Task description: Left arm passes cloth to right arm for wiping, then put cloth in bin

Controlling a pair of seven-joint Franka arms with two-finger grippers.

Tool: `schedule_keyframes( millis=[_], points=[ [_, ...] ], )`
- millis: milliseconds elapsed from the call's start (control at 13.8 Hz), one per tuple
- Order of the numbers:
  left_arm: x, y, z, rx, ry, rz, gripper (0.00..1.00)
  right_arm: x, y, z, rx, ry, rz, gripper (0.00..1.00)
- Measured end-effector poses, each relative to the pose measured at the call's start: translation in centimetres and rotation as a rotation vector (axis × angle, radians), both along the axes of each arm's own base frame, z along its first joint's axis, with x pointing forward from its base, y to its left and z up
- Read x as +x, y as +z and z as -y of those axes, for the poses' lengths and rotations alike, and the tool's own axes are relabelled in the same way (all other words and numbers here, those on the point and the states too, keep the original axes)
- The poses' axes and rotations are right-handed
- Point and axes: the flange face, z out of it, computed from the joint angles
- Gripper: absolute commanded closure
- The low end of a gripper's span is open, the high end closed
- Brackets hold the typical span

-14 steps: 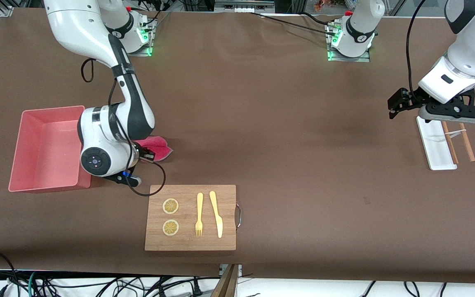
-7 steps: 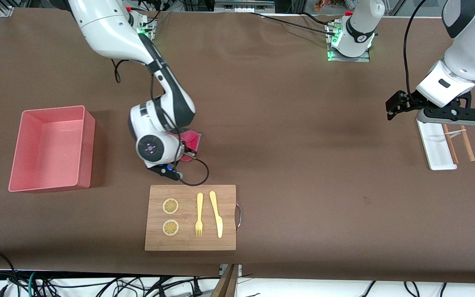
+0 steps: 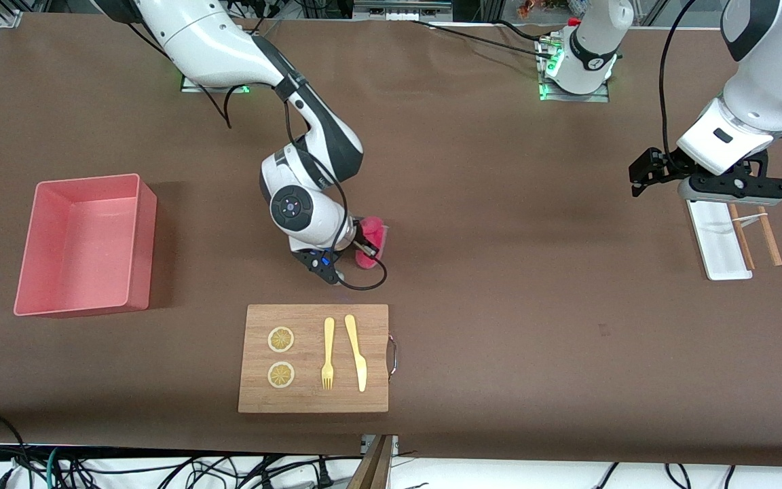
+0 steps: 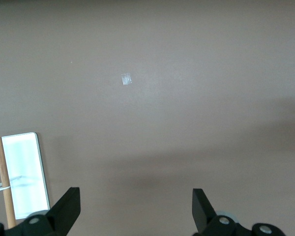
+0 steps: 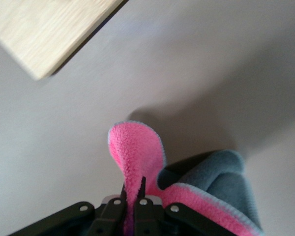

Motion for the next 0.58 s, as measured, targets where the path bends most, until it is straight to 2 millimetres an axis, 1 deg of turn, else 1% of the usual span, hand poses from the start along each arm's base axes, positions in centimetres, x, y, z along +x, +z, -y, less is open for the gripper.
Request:
schedule_keyframes(
  millis=[145,218,363,435,508,580],
  points=[
    [0.0,0.0,0.1,0.0,-0.001,-0.001,0.0,0.0,0.7,-1.0,0.068,-0.085,-0.007,1.0],
    [0.0,0.0,0.1,0.001,-0.001,-0.004,0.0,0.1,0.5,-1.1,0.093,-0.121,-0.02,1.0],
    [-0.1,-0.1,0.1,0.001,-0.001,-0.009,0.0,0.3,-1.0,-0.6,0.096,-0.144,-0.035,1.0],
    [-0.1,-0.1,0.1,0.001,-0.001,-0.01,0.0,0.5,-1.9,0.0,0.087,-0.14,-0.043,1.0],
    [-0.1,-0.1,0.1,0.002,-0.001,-0.012,0.0,0.9,-2.9,1.2,0.07,-0.117,-0.055,1.0],
    [-0.1,-0.1,0.1,0.002,-0.001,-0.013,0.0,1.3,-3.7,3.0,0.043,-0.077,-0.075,1.0]
  ],
)
